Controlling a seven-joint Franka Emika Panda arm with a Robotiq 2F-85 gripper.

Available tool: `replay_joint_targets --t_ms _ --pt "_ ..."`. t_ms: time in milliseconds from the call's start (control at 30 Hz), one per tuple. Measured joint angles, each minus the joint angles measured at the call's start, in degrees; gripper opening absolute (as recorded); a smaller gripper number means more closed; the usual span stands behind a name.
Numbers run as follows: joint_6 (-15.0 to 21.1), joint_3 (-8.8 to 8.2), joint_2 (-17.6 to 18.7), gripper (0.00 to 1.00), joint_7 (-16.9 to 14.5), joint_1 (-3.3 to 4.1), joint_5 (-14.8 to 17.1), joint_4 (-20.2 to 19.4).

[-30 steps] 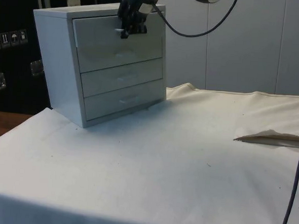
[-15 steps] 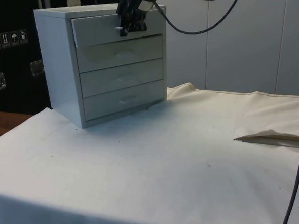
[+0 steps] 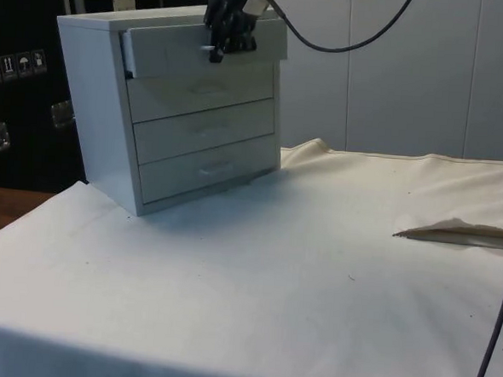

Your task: Open the drawer, then close it.

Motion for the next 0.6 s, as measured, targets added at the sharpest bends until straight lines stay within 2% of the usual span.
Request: replay_joint_targets --t_ms 300,600 --pt "-0.40 0.11 -2.58 0.00 0.11 -0.11 -1.03 -1.66" --pt "-3.78 2.46 -4.53 0.00 0.63 -0.11 -1.55 -2.92"
